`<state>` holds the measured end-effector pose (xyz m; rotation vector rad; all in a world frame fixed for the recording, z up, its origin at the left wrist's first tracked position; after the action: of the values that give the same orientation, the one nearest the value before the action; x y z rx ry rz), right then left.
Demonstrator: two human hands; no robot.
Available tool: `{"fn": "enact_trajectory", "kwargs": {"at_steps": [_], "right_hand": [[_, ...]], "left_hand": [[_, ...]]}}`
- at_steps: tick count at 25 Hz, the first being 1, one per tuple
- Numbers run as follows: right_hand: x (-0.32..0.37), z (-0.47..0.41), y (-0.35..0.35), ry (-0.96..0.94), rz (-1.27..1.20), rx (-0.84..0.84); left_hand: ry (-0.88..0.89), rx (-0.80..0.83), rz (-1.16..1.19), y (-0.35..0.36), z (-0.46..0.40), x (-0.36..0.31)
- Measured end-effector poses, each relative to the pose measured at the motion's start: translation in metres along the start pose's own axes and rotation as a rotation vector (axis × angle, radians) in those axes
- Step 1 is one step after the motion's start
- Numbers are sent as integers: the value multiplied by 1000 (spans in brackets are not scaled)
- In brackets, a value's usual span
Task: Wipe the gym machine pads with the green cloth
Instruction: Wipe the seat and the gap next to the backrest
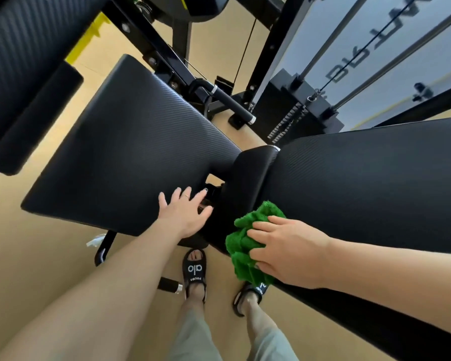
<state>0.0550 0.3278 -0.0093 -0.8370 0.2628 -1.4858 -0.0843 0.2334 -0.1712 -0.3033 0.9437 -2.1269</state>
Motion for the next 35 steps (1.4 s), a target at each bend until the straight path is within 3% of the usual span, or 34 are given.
{"fn": "enact_trajectory", "kwargs": {"at_steps": [4,7,10,15,18,22,31,35], "right_hand": [[-40,-61,1,155,25,-39],[-78,-109,6,270,139,-47],[-111,-144,2,341,278,-9],[-169,-177,-36,429,379,-56],[-187,-175,-52,437,404,-89],[-163,-172,-51,475,352,-102],[-15,-168,34,277,193,-100],[-27,-160,30,307,227,-129]], "left_hand": [[77,-268,-344,-14,-46,24],[68,-345,-529,3,-85,54],[61,-424,-592,26,-102,73],[103,-717,-601,32,-99,67],[101,-769,-574,29,-97,68],[82,-787,-570,26,-95,68],[67,-800,-524,23,-92,67],[90,-816,-520,23,-92,65]]}}
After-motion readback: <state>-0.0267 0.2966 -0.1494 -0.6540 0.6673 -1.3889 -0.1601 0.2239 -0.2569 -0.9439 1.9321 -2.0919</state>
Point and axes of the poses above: each hand's wrist, its own z-axis away from the middle knuckle, its own y-axis out of the palm, x = y × z, the point moved 9 cm from there along -z, towards the middle knuckle, and after that the axes turned 14 degrees about -z, right-handed, at the moved point
